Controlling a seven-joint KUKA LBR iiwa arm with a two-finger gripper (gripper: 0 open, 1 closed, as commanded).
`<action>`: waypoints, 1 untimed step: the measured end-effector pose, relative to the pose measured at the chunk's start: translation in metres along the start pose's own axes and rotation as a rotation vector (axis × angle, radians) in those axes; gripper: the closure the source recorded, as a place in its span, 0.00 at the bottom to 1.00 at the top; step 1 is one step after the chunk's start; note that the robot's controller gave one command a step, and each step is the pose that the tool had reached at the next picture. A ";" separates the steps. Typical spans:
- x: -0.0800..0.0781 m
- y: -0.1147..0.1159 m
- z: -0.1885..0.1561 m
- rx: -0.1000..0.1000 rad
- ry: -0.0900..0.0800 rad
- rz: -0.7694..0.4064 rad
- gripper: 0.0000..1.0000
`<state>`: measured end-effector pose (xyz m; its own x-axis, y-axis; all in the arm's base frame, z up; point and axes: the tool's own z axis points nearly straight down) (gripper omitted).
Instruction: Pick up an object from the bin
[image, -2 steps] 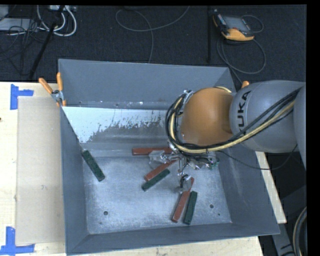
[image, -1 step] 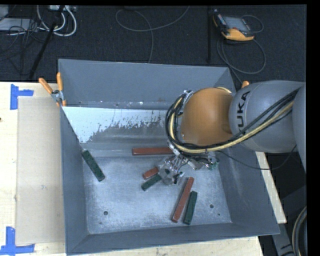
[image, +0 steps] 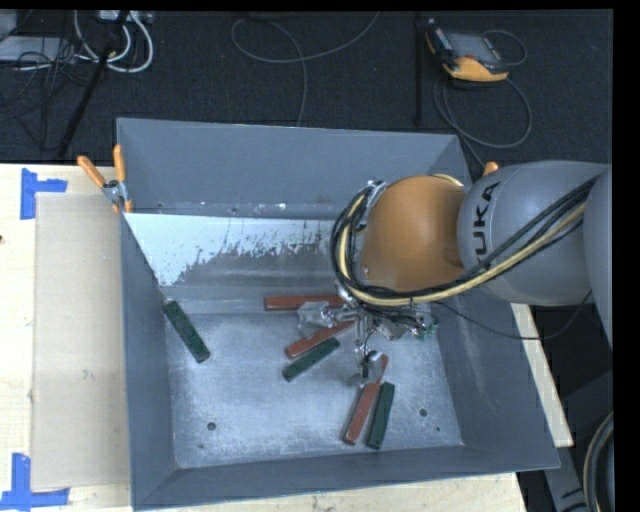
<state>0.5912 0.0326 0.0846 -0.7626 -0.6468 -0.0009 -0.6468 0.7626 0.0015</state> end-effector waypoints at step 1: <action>-0.016 0.039 0.014 0.000 -0.001 -0.631 0.00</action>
Offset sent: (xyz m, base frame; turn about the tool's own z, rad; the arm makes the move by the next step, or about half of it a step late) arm -0.0127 0.0389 -0.0142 -0.6338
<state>0.5789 0.0727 0.0704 -0.2337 -0.9723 -0.0025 -0.9723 0.2337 0.0002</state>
